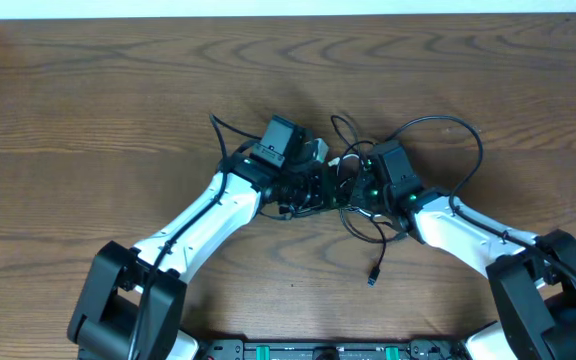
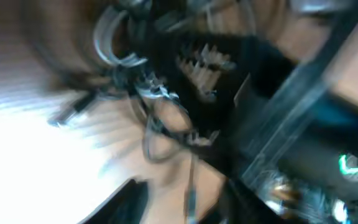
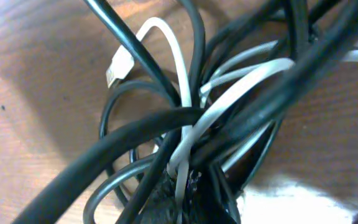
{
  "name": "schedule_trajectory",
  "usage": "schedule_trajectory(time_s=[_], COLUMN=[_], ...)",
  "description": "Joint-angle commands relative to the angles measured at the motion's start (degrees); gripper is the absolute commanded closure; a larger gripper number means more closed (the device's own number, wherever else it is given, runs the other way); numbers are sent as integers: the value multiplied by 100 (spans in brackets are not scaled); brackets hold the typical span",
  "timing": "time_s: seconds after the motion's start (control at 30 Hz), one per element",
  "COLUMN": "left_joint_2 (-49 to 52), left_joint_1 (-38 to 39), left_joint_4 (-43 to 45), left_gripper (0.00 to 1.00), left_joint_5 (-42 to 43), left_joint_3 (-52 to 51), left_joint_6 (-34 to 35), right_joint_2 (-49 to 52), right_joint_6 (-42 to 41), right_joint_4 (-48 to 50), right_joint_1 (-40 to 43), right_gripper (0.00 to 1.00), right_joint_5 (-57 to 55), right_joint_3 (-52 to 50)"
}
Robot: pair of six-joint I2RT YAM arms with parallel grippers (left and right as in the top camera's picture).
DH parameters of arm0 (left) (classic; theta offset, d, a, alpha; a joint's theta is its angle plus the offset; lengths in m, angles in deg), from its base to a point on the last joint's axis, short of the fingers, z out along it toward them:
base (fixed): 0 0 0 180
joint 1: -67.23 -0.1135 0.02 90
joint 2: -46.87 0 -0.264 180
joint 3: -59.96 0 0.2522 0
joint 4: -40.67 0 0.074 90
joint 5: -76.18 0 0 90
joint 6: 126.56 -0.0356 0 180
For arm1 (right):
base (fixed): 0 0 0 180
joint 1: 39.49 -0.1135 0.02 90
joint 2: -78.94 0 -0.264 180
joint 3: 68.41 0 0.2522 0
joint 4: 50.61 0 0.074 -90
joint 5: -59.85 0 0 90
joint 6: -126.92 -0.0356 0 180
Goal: Untangle cables
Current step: 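Pull the right gripper rightward with cables, left gripper holding its side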
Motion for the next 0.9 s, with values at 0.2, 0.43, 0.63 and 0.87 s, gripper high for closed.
schedule_trajectory(time_s=[0.2,0.43,0.63,0.87], left_joint_2=[50,50,50,50], left_joint_1=[-92,-92,-92,-92], left_joint_4=[841,977,986,994], left_gripper=[88,87,84,75], left_joint_5=[-1453,-1620,-1624,-1655], left_joint_3=[7,7,7,7], left_joint_6=[1014,1029,1029,1027], right_joint_2=[-455,-2371,-3836,-3906], right_joint_6=[1178,1720,1132,299], right_joint_4=[-1276,-2074,-2922,-2214], right_joint_1=[389,1143,1305,1145], right_gripper=[99,99,99,99], right_joint_5=[1211,3279,3274,2575], right_joint_3=[-109,-59,107,114])
